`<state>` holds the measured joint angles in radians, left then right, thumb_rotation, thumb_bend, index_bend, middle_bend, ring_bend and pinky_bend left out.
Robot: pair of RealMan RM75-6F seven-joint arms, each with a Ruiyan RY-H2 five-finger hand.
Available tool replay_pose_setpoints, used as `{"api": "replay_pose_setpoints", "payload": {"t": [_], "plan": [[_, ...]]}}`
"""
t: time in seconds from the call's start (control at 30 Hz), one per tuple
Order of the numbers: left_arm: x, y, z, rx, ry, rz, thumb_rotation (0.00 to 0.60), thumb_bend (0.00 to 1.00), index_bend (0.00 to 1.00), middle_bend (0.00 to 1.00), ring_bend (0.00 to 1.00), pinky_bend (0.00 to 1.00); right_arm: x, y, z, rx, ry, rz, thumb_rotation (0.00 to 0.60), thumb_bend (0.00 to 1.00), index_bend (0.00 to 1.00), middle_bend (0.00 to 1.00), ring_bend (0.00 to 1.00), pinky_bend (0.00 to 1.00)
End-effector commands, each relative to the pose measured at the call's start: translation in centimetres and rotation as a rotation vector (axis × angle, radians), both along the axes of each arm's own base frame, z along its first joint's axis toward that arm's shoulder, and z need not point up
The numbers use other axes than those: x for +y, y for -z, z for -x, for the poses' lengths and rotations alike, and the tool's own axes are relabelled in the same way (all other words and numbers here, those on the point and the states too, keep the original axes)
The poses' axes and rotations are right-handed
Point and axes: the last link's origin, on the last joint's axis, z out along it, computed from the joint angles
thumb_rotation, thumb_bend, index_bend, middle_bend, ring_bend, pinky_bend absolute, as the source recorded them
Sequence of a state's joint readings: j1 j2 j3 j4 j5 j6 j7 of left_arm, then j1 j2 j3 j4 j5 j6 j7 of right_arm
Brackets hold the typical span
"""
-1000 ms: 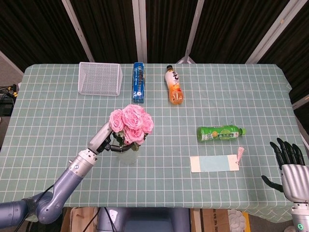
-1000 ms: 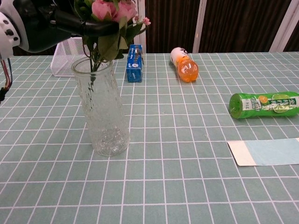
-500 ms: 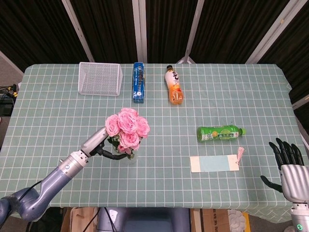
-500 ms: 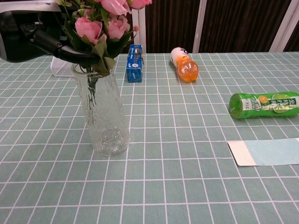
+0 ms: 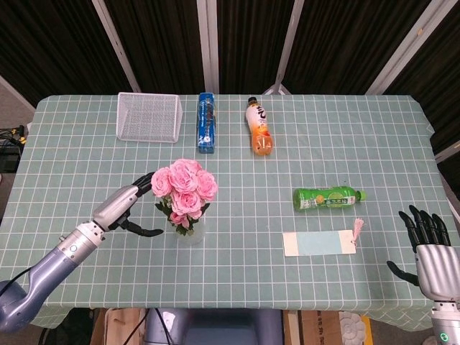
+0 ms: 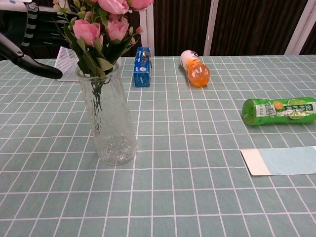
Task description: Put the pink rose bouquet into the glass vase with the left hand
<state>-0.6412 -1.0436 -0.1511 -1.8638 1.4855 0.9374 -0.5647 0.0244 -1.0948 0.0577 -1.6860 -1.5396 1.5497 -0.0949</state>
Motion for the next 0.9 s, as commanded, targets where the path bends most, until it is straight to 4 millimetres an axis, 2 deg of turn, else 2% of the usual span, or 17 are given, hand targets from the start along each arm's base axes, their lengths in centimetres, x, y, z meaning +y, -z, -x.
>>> {"api": "replay_pose_setpoints", "payload": {"t": [0.03,0.13,0.27,0.37,0.5,0.63,0.9], "plan": [[-0.5,-1.4,0.3,0.161,0.055,-0.074,0.600,0.12,0.14,0.07,0.00,0.02,0.0,0.1,0.0,0.005,0.000,-0.001,0.600,0.15,0.12,0.04,0.00,0.00],[-1.2,-2.1,0.7,0.253,0.100,-0.156,0.600,0.12,0.14,0.07,0.00,0.02,0.0,0.2,0.0,0.008,0.001,-0.005,0.600,0.15,0.12,0.04,0.00,0.00],[-3.5,-3.2,2.6,0.397,0.116,-0.289,0.600,0.12,0.13,0.07,0.00,0.02,0.0,0.1,0.0,0.005,-0.003,-0.001,0.600,0.15,0.12,0.04,0.00,0.00],[-6.4,-4.3,5.4,0.506,0.050,-0.374,0.600,0.12,0.13,0.07,0.00,0.02,0.0,0.0,0.0,0.002,-0.003,0.005,0.600,0.16,0.12,0.04,0.00,0.00],[-10.4,-5.3,10.3,0.587,-0.130,-0.510,0.600,0.12,0.13,0.06,0.00,0.02,0.1,0.0,0.0,0.007,-0.003,0.003,0.600,0.15,0.12,0.04,0.00,0.00],[-12.4,-5.6,13.3,0.572,-0.228,-0.612,0.600,0.12,0.13,0.07,0.00,0.02,0.1,0.2,-0.1,0.010,-0.009,-0.011,0.600,0.16,0.12,0.04,0.00,0.00],[-13.8,-6.1,14.4,0.528,-0.223,-0.693,0.600,0.13,0.13,0.07,0.00,0.02,0.1,0.3,-0.1,0.022,-0.015,-0.013,0.600,0.15,0.12,0.04,0.00,0.00]]}}
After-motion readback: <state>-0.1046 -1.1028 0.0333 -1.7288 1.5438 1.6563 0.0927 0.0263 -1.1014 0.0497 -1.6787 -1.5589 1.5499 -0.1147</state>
